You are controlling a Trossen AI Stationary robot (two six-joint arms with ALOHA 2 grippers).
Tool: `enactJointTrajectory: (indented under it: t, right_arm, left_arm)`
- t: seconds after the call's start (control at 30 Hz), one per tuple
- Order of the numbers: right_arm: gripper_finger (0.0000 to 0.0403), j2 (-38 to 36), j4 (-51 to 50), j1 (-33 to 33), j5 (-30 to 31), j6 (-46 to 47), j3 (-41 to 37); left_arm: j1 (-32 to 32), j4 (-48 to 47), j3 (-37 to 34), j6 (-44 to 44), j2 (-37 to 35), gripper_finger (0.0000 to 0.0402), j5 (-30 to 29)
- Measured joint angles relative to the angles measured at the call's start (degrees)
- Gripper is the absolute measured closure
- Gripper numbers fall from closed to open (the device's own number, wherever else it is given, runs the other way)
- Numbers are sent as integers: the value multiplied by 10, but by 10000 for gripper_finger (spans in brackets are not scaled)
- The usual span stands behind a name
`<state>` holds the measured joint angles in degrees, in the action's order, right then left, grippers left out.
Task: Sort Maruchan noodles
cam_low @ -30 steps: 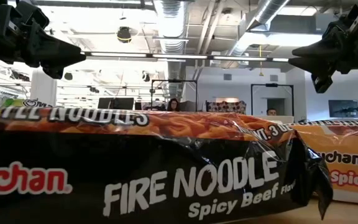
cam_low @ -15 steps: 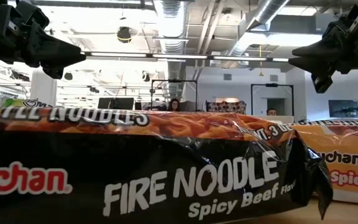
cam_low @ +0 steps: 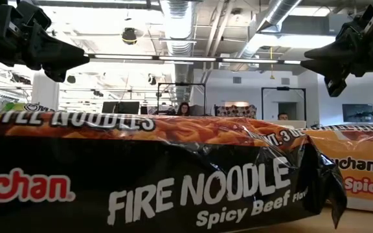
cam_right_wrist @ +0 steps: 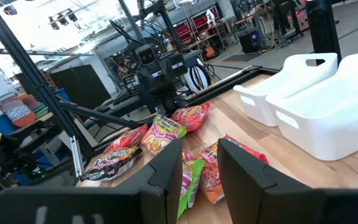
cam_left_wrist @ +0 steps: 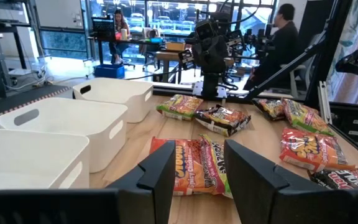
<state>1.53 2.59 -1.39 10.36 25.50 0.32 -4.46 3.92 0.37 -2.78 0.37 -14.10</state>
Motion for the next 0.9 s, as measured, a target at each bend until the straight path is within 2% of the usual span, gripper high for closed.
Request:
enactJointTrajectory:
  t: [0.73,0.9]
  right_arm:
    - [276,0,0,0,0,0,0]
    - [276,0,11,0,0,0,0]
  left_arm:
    - [0,0,0,0,0,276,-1]
    - [0,0,0,-68,0,276,-1]
